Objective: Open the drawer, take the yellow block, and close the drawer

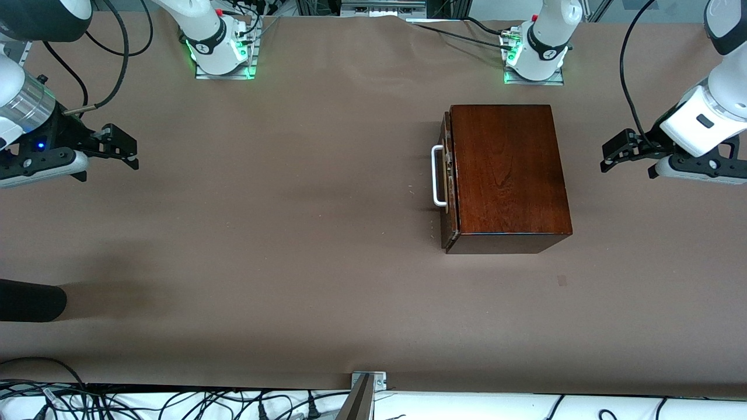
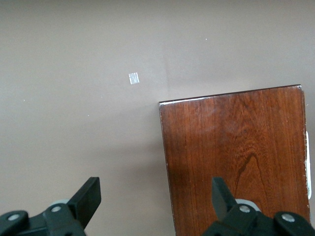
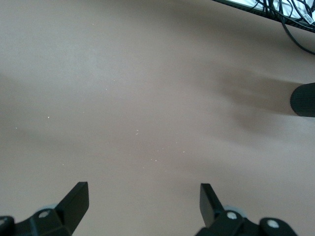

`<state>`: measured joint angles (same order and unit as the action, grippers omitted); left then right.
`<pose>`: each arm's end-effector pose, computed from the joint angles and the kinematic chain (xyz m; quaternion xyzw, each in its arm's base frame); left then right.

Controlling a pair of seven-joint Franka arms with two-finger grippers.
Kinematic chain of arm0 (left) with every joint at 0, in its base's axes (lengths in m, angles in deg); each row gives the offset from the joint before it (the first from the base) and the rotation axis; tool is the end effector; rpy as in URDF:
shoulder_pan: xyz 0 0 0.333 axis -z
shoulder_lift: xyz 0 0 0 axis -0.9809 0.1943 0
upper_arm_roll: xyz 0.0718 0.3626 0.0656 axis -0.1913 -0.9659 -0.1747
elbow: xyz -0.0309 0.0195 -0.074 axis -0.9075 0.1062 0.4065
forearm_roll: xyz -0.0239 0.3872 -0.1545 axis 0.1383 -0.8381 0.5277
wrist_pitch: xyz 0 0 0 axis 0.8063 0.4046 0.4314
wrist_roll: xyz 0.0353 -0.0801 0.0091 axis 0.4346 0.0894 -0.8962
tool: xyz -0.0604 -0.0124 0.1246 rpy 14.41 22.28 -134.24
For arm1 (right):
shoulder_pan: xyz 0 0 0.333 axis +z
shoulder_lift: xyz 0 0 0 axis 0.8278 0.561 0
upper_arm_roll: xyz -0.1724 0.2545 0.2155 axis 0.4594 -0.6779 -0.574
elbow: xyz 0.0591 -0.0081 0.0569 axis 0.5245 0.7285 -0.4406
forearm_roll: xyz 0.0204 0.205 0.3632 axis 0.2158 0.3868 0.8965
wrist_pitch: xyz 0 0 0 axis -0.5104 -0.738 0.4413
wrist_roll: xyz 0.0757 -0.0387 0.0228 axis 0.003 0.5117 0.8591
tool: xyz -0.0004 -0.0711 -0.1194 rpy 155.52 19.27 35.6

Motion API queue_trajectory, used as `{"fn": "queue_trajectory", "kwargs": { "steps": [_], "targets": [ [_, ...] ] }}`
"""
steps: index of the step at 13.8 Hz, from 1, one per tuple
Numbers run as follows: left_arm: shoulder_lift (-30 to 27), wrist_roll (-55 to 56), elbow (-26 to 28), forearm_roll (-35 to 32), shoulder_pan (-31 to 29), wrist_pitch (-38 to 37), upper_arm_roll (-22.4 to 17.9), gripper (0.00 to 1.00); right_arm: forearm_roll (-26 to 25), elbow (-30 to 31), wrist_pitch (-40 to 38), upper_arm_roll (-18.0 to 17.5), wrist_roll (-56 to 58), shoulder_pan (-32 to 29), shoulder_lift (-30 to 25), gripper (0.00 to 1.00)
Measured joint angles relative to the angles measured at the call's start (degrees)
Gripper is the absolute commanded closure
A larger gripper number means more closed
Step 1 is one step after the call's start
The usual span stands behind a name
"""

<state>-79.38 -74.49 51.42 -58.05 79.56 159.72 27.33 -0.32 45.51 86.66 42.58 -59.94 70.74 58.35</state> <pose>0.5912 -0.0404 0.5922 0.9987 -0.0506 0.0053 0.0096 0.6168 0.0567 0.6099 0.9901 0.1339 0.0420 0.0016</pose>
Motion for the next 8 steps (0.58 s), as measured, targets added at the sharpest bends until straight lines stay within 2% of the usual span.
{"fn": "queue_trajectory", "kwargs": {
  "steps": [4, 8],
  "targets": [
    [0.21, 2.26, -0.01, 0.00, 0.06, -0.22, 3.81, 0.00, 0.00, 0.00, 0.00, 0.01, 0.00, -0.01, 0.00, 0.00],
    [3.99, 12.70, -0.90, -0.79, 0.26, -0.06, 13.51, 0.00, 0.00, 0.00, 0.00, 0.02, 0.00, -0.02, 0.00, 0.00]
  ]
}}
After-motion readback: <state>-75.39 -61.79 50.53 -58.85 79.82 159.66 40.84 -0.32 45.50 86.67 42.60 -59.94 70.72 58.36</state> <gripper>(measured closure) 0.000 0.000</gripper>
